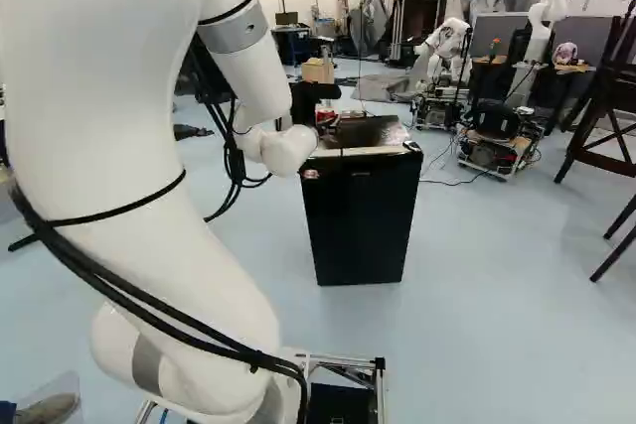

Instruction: Grab a drink from the fridge

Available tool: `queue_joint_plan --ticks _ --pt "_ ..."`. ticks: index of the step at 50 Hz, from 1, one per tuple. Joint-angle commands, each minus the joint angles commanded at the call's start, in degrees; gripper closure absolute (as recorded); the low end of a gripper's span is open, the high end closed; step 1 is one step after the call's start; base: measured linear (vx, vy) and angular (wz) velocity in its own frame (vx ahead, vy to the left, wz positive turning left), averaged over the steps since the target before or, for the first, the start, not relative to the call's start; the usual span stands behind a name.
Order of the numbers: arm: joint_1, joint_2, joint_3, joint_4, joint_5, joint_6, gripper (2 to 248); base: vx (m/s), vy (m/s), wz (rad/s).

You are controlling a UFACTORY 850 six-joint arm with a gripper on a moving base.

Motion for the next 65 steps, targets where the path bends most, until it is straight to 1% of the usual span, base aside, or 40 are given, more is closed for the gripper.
queue_joint_plan --ticks 17,45,65 --pt "1.4 4.4 5.5 0.2 -1.4 -0.4 156 0.0 0.0 0.0" --pt "4.5 13.8 17.0 0.5 -4.4 -1.3 156 0.0 0.0 0.0" --pt "6.0 18.4 22.7 0.6 -5.8 -1.7 156 0.0 0.0 0.0"
